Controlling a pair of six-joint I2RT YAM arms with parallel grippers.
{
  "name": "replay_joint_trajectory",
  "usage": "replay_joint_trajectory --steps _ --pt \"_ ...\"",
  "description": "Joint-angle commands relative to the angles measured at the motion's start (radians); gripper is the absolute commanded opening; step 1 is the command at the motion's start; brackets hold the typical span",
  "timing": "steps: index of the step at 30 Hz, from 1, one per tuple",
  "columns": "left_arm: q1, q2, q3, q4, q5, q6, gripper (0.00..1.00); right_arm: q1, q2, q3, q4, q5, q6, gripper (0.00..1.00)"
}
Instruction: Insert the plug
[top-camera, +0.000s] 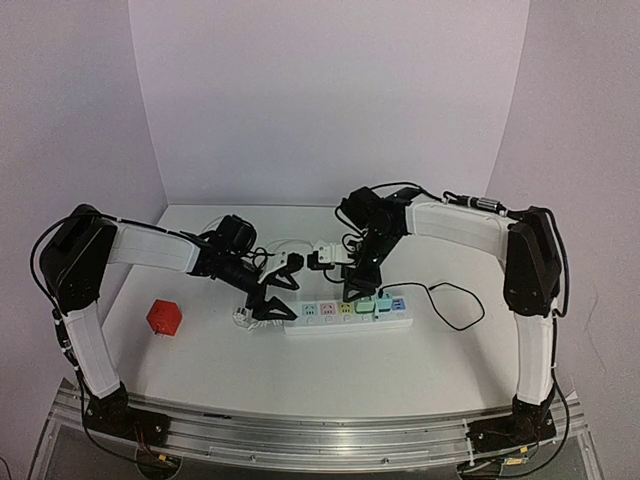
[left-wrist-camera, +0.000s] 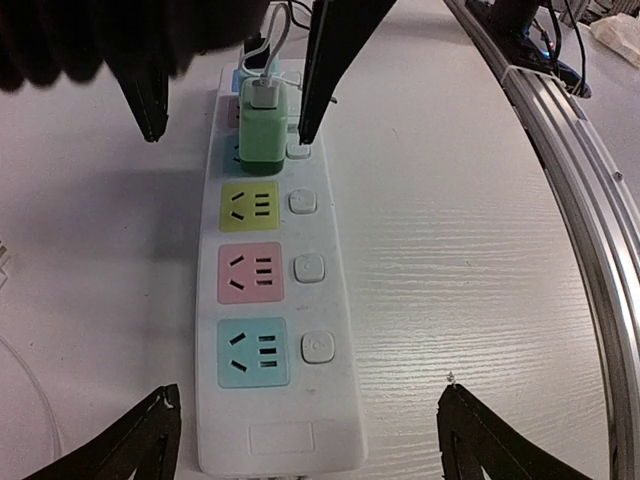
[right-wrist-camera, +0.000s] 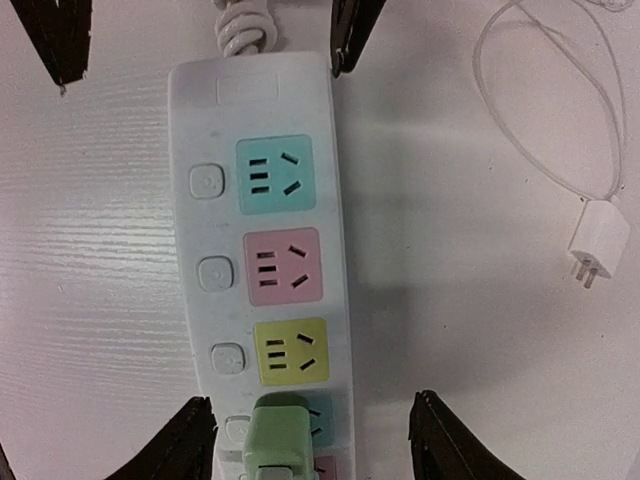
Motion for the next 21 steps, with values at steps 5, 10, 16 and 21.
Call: replay_joint_trajectory --steps 5,10,16,21 --pt "0.091 -0.017 0.176 -0.021 -0.101 -0.359 0.90 0.007 -0.119 0.111 0.073 -0.031 0.159 0.67" --pt "0.210 -0.023 0.303 -0.190 -0.059 -0.325 0.90 0.007 -0.182 0.118 0.194 0.045 0.423 0.89" --pt "0.297 -0.021 0.373 -0.284 -0.333 -0.427 0.91 0.006 -0.205 0.155 0.208 0.174 0.675 0.91" --pt "0.293 -0.008 0.417 -0.251 -0.453 -0.741 0.91 0.000 -0.158 0.217 0.204 0.286 0.793 0.97"
